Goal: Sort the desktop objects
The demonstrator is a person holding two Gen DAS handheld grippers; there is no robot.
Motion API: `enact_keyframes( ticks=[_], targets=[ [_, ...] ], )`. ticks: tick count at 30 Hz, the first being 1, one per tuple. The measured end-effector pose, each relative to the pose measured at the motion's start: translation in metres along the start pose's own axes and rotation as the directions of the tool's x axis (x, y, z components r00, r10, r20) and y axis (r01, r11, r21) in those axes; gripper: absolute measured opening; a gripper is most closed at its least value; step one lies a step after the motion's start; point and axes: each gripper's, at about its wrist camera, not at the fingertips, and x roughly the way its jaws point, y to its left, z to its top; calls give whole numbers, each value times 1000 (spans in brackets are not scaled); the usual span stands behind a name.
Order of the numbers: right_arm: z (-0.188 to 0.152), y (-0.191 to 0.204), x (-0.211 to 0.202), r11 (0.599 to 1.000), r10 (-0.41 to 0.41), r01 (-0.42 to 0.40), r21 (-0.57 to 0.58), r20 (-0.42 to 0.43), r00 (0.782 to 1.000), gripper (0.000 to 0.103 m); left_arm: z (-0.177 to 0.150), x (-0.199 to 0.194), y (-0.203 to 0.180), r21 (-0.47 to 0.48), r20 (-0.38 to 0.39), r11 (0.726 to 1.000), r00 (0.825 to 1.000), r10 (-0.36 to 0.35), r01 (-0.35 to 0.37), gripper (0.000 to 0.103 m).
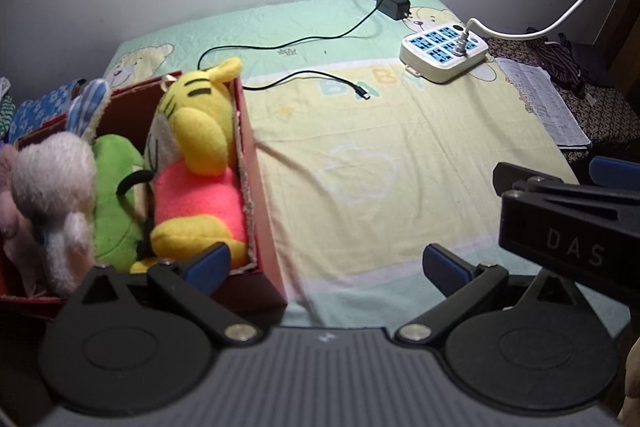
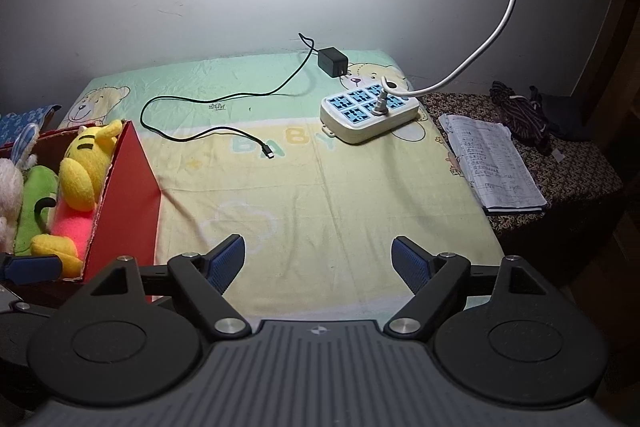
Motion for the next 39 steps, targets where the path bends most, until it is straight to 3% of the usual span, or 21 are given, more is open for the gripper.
enact_keyframes(
  ticks=[11, 17, 25, 39],
  targets=[
    [0, -26, 1, 997, -53, 53, 48, 2, 999, 83, 8, 3, -28, 71, 24, 997, 1000, 17, -19, 102],
    [9, -26, -1, 998, -43, 42, 44, 27, 999, 83, 17, -5, -25, 45, 62, 998, 997, 35, -37, 102],
    [19, -11, -7, 1000, -6, 6, 11, 65, 998, 83, 22, -20, -4, -20, 115, 996, 990, 84, -83, 102],
    [31, 41, -16, 995, 70, -62, -79, 98, 993, 83, 13, -38, 59, -149, 129, 976, 975, 180, -160, 102]
  ],
)
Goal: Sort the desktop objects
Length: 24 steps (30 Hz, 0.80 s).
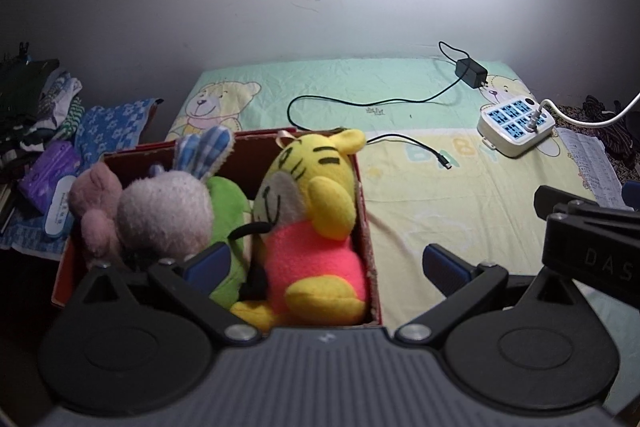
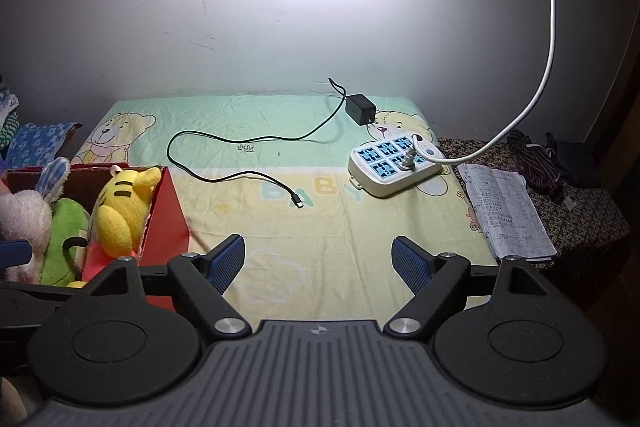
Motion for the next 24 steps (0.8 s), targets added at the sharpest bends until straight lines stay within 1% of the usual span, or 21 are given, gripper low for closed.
enact_keyframes(
  ticks=[11, 24],
  targets=[
    [4, 57, -1, 997, 69, -69, -43, 9, 998, 83, -2, -2, 56, -52, -5, 996, 998, 67, -68, 102],
    [1, 122, -6, 992, 117, -117, -44, 3, 993, 83, -9, 0, 116, -40, -9, 993, 994, 111, -111, 102]
  ],
)
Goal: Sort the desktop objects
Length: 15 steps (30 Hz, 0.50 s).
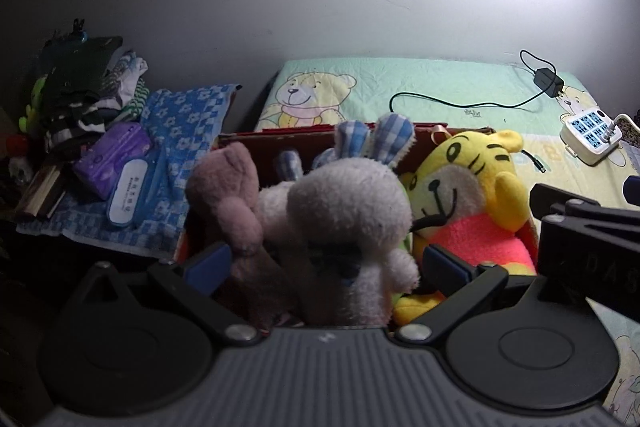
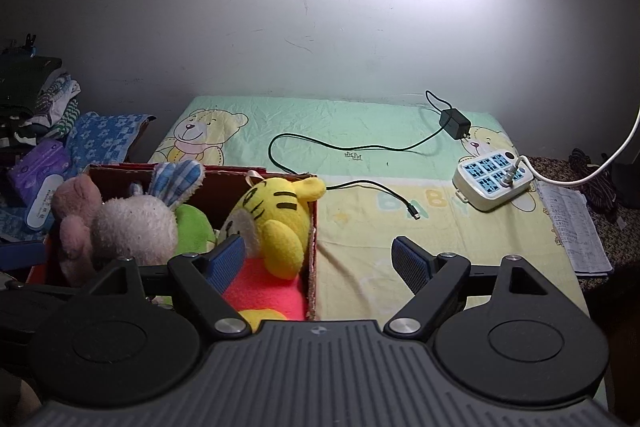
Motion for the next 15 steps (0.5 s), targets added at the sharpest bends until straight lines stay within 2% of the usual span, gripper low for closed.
enact_keyframes(
  ticks=[15],
  targets=[
    [-5, 45, 1, 999, 37, -37, 18, -15, 999, 83, -9, 0, 47, 10, 3, 998, 998, 66, -66, 102]
  ],
)
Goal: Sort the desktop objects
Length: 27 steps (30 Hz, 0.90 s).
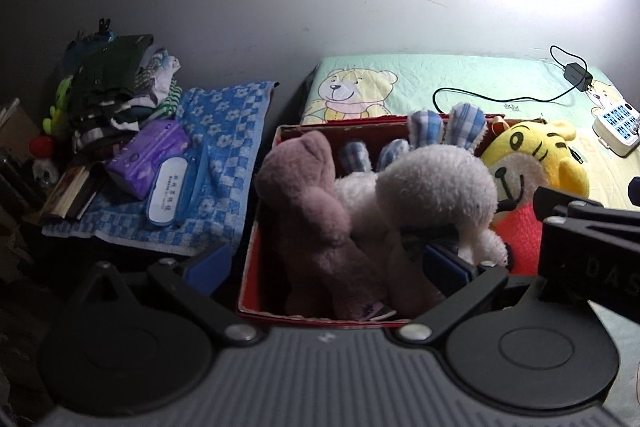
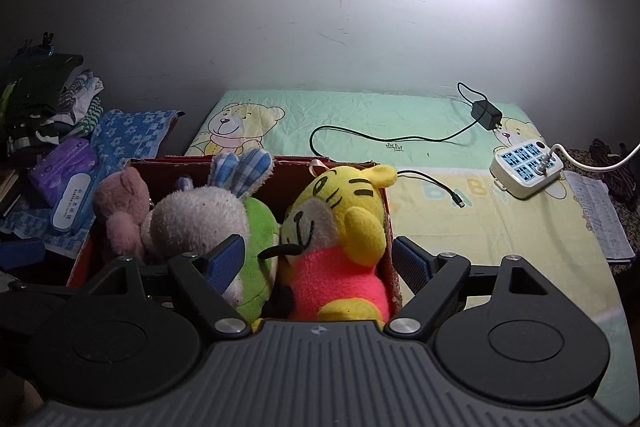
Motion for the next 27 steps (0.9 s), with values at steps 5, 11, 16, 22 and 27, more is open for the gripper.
enact_keyframes(
  ticks=[5, 11, 16, 22, 27],
  targets=[
    [-2, 7, 0, 1000, -10, 10, -7, -4, 1000, 83, -3, 3, 9, -13, -8, 1000, 1000, 11, -12, 102],
    [-3, 12, -1, 1000, -19, 19, -8, -5, 1000, 83, -7, 3, 14, -23, -5, 1000, 1000, -4, 4, 102],
    [-4, 13, -3, 1000, -28, 28, -5, -4, 1000, 83, -8, 3, 18, -37, -3, 999, 999, -35, 35, 102],
    [-5, 12, -3, 999, -33, 33, 8, -8, 999, 83, -10, 4, 19, -46, -1, 999, 1000, -29, 29, 102],
    [-6, 11, -1, 999, -34, 34, 13, -15, 999, 83, -11, 10, 21, -46, -25, 999, 999, -19, 18, 102]
  ],
)
